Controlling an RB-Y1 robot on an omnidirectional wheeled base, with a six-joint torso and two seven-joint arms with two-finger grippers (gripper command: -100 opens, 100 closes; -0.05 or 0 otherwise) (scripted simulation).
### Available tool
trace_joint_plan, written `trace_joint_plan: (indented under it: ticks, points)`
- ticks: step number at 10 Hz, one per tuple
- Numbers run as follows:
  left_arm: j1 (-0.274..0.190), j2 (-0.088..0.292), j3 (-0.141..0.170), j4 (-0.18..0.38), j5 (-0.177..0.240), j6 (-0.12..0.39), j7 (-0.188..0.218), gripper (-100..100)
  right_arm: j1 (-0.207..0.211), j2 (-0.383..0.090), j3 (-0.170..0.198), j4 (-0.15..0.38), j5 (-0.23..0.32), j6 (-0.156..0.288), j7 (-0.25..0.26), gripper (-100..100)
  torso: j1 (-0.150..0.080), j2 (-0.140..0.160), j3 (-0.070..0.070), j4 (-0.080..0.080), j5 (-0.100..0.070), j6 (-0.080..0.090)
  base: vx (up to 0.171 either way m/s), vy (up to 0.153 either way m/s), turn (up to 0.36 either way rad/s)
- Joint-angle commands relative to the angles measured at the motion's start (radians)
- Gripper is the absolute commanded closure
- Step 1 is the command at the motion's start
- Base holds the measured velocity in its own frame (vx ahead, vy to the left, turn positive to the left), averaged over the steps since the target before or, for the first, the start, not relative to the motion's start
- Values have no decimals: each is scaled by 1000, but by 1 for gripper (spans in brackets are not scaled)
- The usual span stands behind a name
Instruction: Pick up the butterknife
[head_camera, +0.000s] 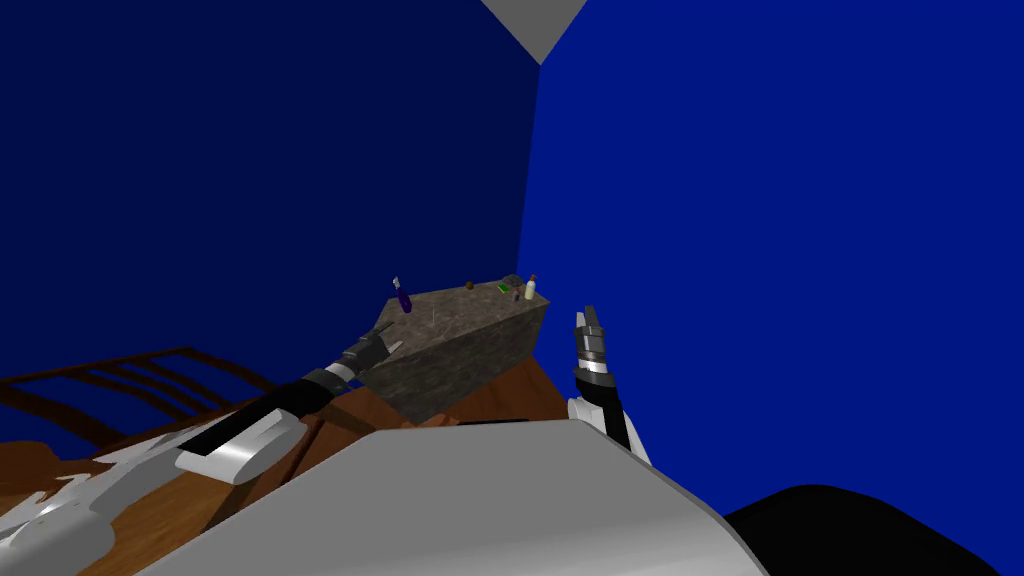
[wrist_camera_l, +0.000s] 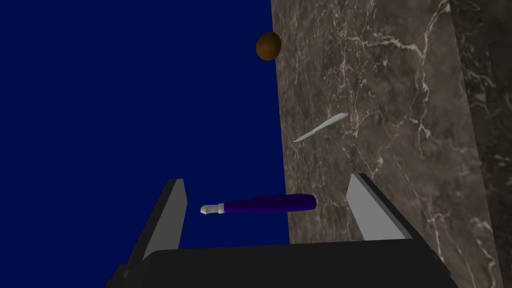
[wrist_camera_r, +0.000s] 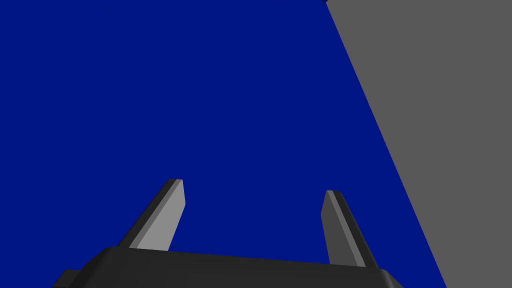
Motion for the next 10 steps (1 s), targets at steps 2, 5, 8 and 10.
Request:
trace_joint_plan:
  ticks: [2, 5, 8, 10]
  points:
    - [-8, 71, -34, 51, 37, 20, -2, -100, 0, 0, 0, 0, 0, 0, 0, 0, 0, -1, 0, 0, 0, 1, 14, -23, -169]
    - [-15, 137, -61, 89, 69, 44, -8, -100, 0, 0, 0, 0, 0, 0, 0, 0, 0, 0, 0, 0, 0, 1, 10, -14, -121]
    - [-27, 231, -122, 163, 127, 95, -22, -100, 0, 0, 0, 0, 0, 0, 0, 0, 0, -1, -1, 0, 0, 0, 28, -19, -197]
    - [-32, 279, -155, 200, 153, 122, -31, -100, 0, 0, 0, 0, 0, 0, 0, 0, 0, -1, -1, 0, 0, 0, 26, -20, -216]
